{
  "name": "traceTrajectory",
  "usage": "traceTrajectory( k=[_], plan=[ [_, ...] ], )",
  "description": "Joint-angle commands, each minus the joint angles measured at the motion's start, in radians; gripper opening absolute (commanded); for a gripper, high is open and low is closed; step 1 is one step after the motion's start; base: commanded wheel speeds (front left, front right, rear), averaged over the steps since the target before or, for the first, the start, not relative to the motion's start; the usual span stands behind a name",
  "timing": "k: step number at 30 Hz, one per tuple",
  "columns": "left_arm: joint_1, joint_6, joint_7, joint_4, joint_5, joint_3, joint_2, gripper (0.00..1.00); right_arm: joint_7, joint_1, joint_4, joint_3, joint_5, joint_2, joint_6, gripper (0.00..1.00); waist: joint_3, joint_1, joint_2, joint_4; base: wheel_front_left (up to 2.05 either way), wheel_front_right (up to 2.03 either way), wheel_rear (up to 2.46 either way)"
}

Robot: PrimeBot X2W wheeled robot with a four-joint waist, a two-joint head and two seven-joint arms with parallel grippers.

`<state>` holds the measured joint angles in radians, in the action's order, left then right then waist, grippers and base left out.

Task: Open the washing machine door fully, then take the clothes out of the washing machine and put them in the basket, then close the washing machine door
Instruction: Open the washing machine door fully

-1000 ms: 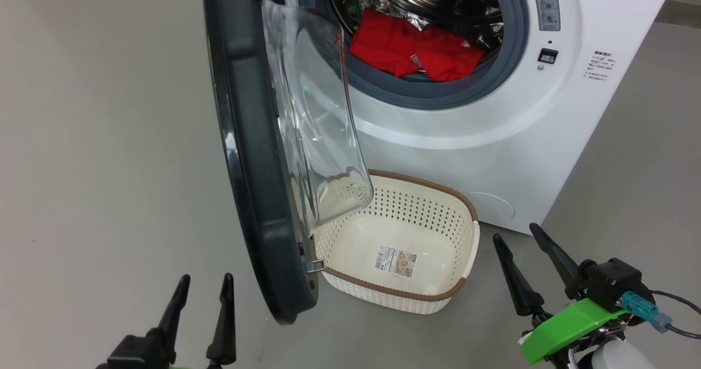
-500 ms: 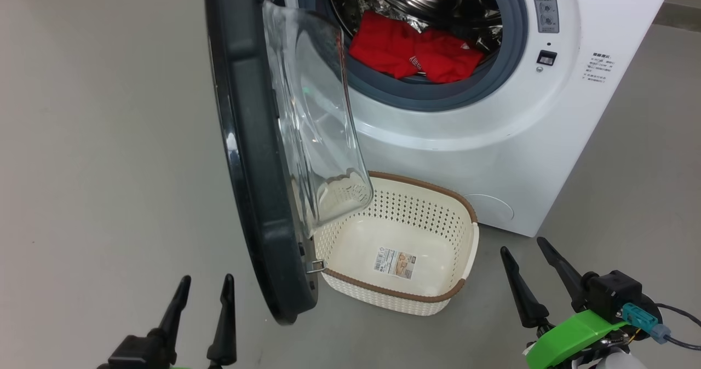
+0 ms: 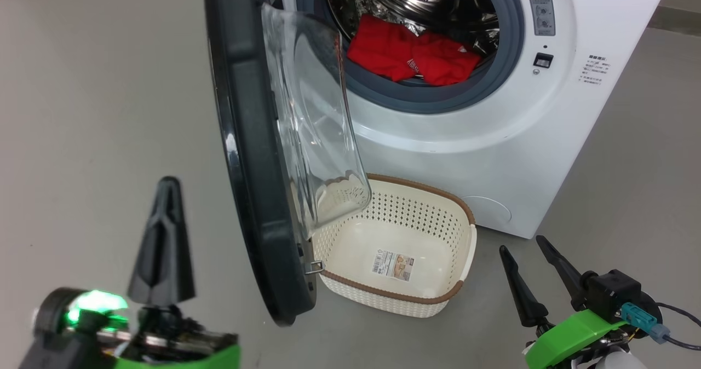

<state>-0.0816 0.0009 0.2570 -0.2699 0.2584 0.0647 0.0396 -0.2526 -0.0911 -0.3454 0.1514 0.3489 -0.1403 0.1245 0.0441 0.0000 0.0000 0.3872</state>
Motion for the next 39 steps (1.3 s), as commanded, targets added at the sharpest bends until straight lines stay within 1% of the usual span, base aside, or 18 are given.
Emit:
traceTrajectory(
  k=[1, 4, 6, 7, 10, 11, 13, 14, 18, 22, 25, 31, 36, 39],
  plan=[
    [-0.03, 0.002, 0.005, -0.054, 0.005, -0.004, 0.011, 0.0, -0.009, -0.012, 0.027, 0.022, -0.009, -0.004, 0.006, 1.0, 0.001, 0.0, 0.0, -0.002, 0.0, 0.0, 0.0],
    [-0.015, -0.014, 0.005, -0.102, 0.012, 0.101, 0.011, 0.0, -0.009, -0.014, 0.03, 0.022, -0.011, -0.004, 0.006, 1.0, 0.003, 0.0, 0.0, -0.005, 0.0, 0.0, 0.0],
    [-0.004, -0.036, 0.005, -0.093, 0.006, 0.177, 0.011, 0.0, -0.009, -0.016, 0.032, 0.024, -0.014, -0.005, 0.006, 1.0, 0.004, 0.0, 0.0, -0.009, 0.0, 0.0, 0.0],
    [0.002, -0.038, 0.005, -0.083, 0.017, 0.208, 0.011, 0.0, -0.009, -0.016, 0.033, 0.024, -0.014, -0.005, 0.006, 1.0, 0.005, 0.0, 0.0, -0.01, 0.0, 0.0, 0.0],
    [0.02, -0.047, 0.005, -0.01, 0.045, 0.289, 0.011, 0.0, -0.009, -0.019, 0.035, 0.024, -0.015, -0.006, 0.006, 1.0, 0.006, 0.0, 0.0, -0.015, 0.0, 0.0, 0.0],
    [0.025, -0.044, 0.005, 0.015, 0.078, 0.31, 0.011, 0.0, -0.009, -0.019, 0.035, 0.025, -0.016, -0.006, 0.006, 1.0, 0.007, 0.0, 0.0, -0.017, 0.0, 0.0, 0.0],
    [0.026, -0.05, 0.005, 0.092, 0.094, 0.345, 0.011, 0.0, -0.009, -0.022, 0.035, 0.027, -0.016, -0.006, 0.006, 1.0, 0.008, 0.0, 0.0, -0.02, 0.0, 0.0, 0.0],
    [0.025, -0.048, 0.005, 0.123, 0.119, 0.353, 0.011, 0.0, -0.009, -0.023, 0.036, 0.027, -0.016, -0.006, 0.006, 1.0, 0.009, 0.0, 0.0, -0.022, 0.0, 0.0, 0.0],
    [-0.004, -0.044, 0.005, 0.262, 0.195, 0.349, 0.011, 0.0, -0.009, -0.027, 0.04, 0.025, -0.015, -0.009, 0.006, 1.0, 0.012, 0.0, 0.0, -0.027, 0.0, 0.0, 0.0],
    [-0.047, -0.038, 0.005, 0.374, 0.222, 0.317, 0.011, 0.0, -0.009, -0.028, 0.042, 0.024, -0.014, -0.008, 0.006, 1.0, 0.012, 0.0, 0.0, -0.032, 0.0, 0.0, 0.0],
    [-0.069, -0.034, 0.005, 0.419, 0.237, 0.291, 0.011, 0.0, -0.009, -0.029, 0.047, 0.028, -0.011, -0.008, 0.006, 1.0, 0.013, 0.0, 0.0, -0.036, 0.0, 0.0, 0.0],
    [-0.085, -0.023, 0.005, 0.467, 0.241, 0.239, 0.011, 0.0, -0.009, -0.033, 0.055, 0.026, -0.008, -0.008, 0.006, 1.0, 0.019, 0.0, 0.0, -0.04, 0.0, 0.0, 0.0],
    [-0.079, -0.019, 0.005, 0.474, 0.236, 0.198, 0.011, 0.0, -0.009, -0.032, 0.06, 0.021, -0.008, -0.008, 0.006, 1.0, 0.022, 0.0, 0.0, -0.038, 0.0, 0.0, 0.0],
    [-0.069, -0.012, 0.005, 0.466, 0.224, 0.156, 0.011, 0.0, -0.009, -0.031, 0.064, 0.018, -0.009, -0.006, 0.006, 1.0, 0.025, 0.0, 0.0, -0.036, 0.0, 0.0, 0.0]
  ],
)
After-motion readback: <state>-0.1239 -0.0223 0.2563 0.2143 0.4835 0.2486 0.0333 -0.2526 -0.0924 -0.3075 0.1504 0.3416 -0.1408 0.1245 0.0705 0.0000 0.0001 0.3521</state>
